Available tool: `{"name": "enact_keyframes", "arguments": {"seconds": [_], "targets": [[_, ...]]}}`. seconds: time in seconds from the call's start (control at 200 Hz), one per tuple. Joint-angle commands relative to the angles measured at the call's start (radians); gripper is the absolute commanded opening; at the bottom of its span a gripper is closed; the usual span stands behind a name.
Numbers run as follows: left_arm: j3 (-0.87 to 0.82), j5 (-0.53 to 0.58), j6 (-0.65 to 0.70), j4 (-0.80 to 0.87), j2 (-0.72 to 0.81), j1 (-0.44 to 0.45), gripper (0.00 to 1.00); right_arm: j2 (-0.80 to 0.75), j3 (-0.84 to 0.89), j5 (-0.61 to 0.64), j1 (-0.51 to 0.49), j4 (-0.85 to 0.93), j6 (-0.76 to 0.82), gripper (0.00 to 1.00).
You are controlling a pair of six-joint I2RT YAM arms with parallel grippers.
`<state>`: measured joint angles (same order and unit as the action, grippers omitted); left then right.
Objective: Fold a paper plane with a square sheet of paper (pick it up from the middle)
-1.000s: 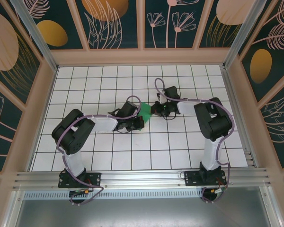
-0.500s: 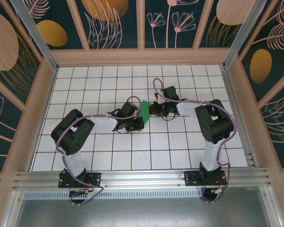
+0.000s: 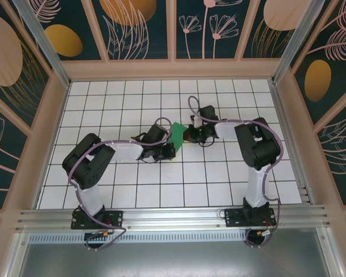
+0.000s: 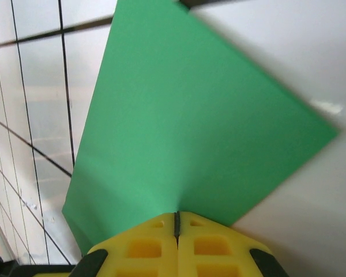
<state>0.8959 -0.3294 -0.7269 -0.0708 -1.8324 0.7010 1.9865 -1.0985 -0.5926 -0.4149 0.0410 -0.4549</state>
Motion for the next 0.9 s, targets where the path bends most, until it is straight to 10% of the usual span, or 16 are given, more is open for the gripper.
{"name": "enact_keyframes", "arguments": {"seconds": [0.0, 0.505, 0.896], "targets": [[-0.042, -0.024, 0.008, 0.114, -0.018, 0.005, 0.00, 0.048, -0.039, 0.145, 0.074, 0.012, -0.023, 0.00], [0.020, -0.002, 0.005, 0.091, 0.012, 0.004, 0.00, -0.027, -0.097, 0.200, 0.088, 0.003, -0.048, 0.00], [-0.052, 0.192, -0.083, 0.097, 0.266, -0.198, 0.41, -0.095, -0.011, 0.261, -0.172, 0.027, -0.131, 0.08]]}}
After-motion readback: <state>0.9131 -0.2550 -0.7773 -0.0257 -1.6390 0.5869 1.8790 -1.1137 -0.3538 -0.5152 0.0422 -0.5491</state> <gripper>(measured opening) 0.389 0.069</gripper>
